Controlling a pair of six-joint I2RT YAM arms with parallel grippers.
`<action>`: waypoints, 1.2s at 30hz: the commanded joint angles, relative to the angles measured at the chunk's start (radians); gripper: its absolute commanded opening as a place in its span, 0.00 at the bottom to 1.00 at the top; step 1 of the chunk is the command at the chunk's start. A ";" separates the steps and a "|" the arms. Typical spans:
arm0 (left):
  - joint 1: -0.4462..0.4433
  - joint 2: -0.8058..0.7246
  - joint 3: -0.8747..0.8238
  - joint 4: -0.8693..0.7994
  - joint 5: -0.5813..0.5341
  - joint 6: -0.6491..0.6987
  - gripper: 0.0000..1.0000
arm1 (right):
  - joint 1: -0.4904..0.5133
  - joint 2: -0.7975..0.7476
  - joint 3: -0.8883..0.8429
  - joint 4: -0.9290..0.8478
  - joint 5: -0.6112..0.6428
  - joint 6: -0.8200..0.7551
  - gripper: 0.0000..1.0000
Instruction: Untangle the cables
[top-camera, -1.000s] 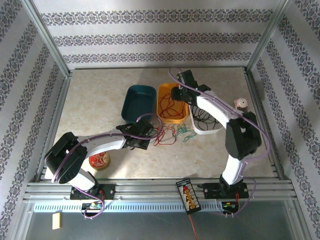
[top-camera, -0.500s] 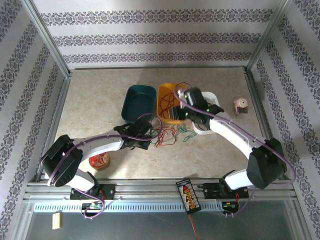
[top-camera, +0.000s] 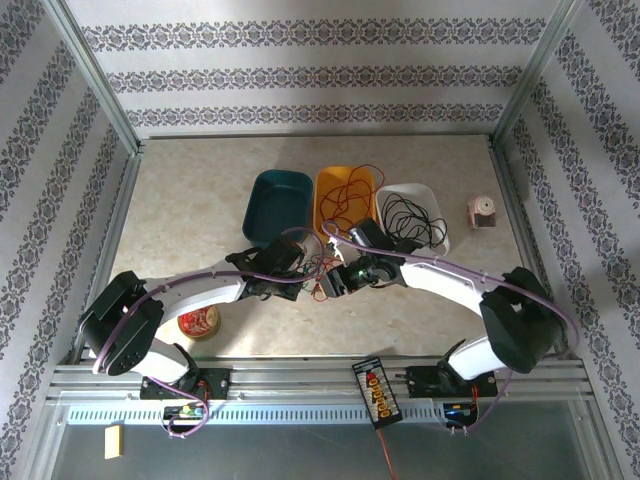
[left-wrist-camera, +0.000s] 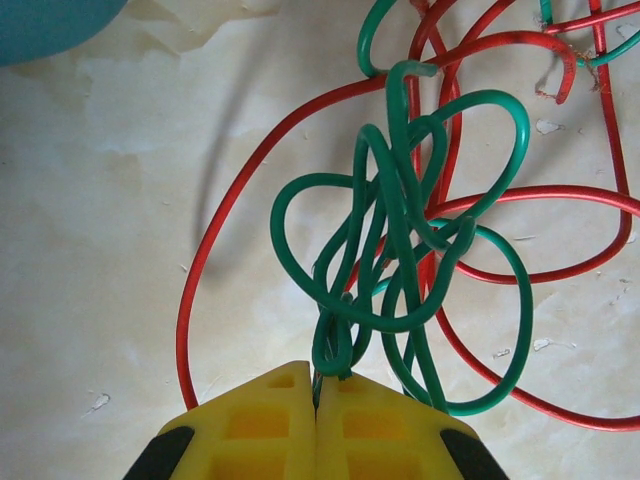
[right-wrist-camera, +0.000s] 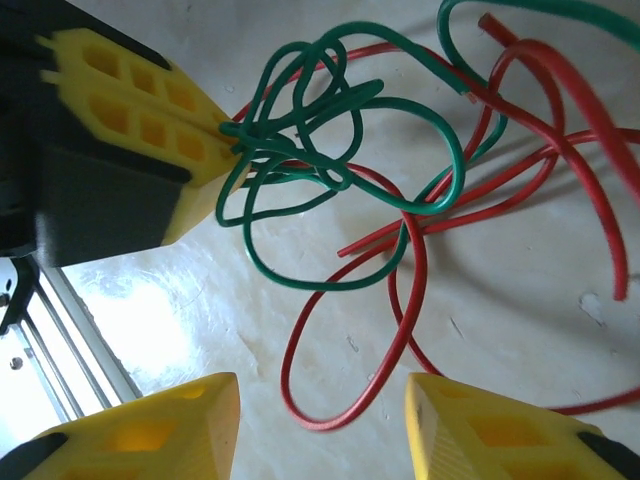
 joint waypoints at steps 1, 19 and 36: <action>0.004 -0.022 0.001 0.013 -0.001 0.013 0.00 | 0.016 0.079 0.050 0.026 -0.046 -0.010 0.46; 0.010 -0.002 -0.003 -0.021 -0.081 -0.018 0.23 | 0.001 -0.204 0.044 -0.109 0.113 -0.042 0.00; 0.016 -0.040 -0.043 0.071 0.029 0.025 0.25 | -0.138 -0.456 0.235 -0.257 0.212 -0.069 0.00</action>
